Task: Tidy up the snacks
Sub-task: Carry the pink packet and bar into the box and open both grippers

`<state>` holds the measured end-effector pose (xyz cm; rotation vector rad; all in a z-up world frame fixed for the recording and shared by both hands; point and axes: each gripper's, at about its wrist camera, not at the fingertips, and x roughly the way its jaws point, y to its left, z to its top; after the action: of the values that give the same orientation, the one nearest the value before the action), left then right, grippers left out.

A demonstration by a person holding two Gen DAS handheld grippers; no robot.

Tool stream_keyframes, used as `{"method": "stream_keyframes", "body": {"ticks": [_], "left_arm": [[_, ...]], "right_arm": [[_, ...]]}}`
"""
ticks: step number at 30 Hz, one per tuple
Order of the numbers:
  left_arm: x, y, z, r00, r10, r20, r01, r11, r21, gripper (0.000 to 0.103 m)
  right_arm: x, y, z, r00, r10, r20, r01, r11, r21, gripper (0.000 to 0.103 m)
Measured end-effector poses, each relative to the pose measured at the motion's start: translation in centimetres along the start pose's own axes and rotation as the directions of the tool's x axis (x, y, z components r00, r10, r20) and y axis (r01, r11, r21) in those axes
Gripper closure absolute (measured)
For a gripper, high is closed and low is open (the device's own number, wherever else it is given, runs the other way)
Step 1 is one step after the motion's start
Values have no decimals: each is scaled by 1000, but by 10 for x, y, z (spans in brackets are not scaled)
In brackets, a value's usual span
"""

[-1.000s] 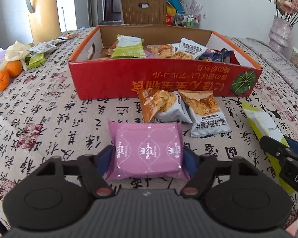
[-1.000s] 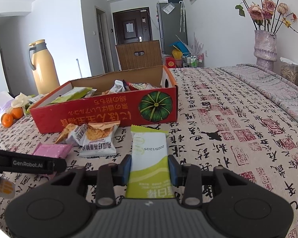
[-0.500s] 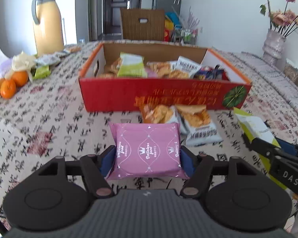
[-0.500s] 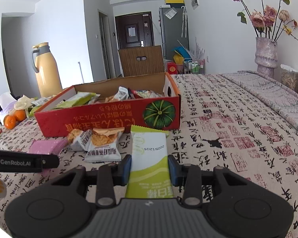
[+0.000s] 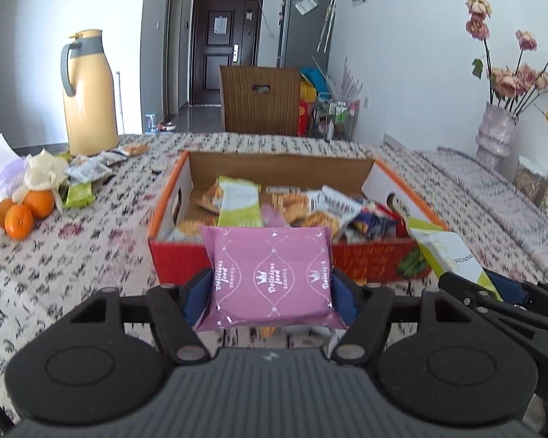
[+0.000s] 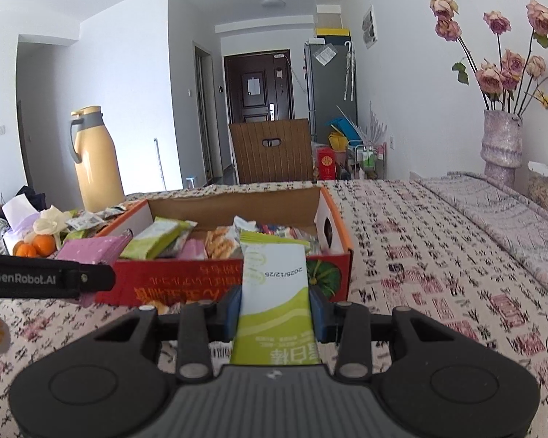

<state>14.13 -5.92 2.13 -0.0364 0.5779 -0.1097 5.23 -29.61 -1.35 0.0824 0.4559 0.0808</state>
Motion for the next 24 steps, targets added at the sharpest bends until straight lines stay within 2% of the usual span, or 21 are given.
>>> {"method": "stream_keyframes", "body": {"ticks": [12,24], "left_arm": [[28,1,47,999,8,49,-7,1000,-15,34],[83,13,90,995,53,85,-49,998,-49,34]], "right_arm": [[47,6,51,999,7,49,-7,1000,-13,66],[115,18,89,997,23,68,-21,999,-29,66]]}}
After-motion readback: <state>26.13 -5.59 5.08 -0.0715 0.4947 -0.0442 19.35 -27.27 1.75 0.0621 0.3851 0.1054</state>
